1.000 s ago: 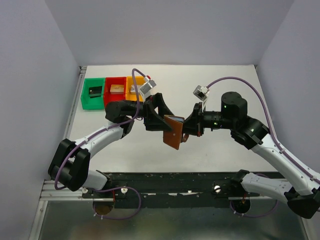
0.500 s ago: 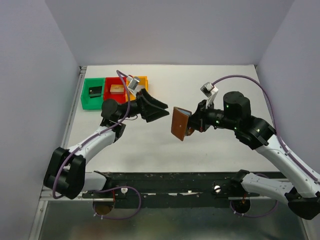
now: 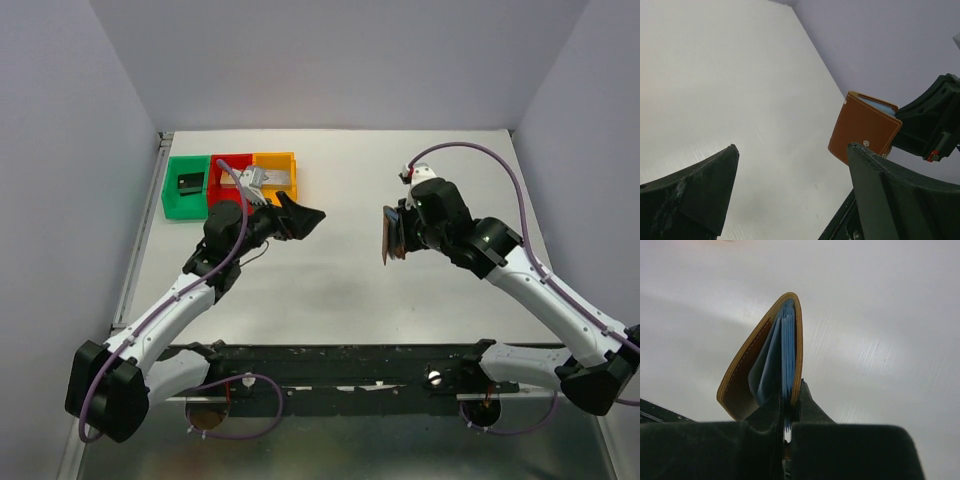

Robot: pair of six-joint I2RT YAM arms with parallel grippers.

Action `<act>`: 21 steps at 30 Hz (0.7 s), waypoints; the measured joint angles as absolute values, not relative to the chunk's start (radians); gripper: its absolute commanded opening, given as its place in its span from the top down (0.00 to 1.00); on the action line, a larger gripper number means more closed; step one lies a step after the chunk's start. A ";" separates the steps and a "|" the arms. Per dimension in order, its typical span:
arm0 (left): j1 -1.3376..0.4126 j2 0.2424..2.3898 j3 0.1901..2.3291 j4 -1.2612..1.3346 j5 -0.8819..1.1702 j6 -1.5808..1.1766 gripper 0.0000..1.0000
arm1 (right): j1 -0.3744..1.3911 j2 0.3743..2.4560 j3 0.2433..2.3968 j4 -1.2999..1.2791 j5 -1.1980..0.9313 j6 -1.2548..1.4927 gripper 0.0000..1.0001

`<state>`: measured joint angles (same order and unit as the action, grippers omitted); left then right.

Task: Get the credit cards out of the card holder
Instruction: Open the card holder.

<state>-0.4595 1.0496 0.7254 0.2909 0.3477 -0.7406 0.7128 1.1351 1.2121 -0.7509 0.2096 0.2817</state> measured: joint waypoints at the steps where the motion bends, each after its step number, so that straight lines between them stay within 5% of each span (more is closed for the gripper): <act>1: -0.460 1.052 0.698 0.305 0.347 -0.752 0.01 | 0.713 1.149 1.212 -0.760 0.225 0.279 1.00; 6: -0.558 1.073 0.664 0.276 0.237 -0.746 0.01 | 0.715 1.185 1.229 -0.807 0.284 0.272 1.00; 14: -0.756 1.199 0.995 -0.038 -0.103 -0.616 0.01 | 0.730 1.225 1.300 -0.846 0.439 0.211 1.00; 21: -0.759 1.155 0.828 0.075 -0.095 -0.632 0.01 | 0.748 1.243 1.325 -0.868 0.523 0.144 1.00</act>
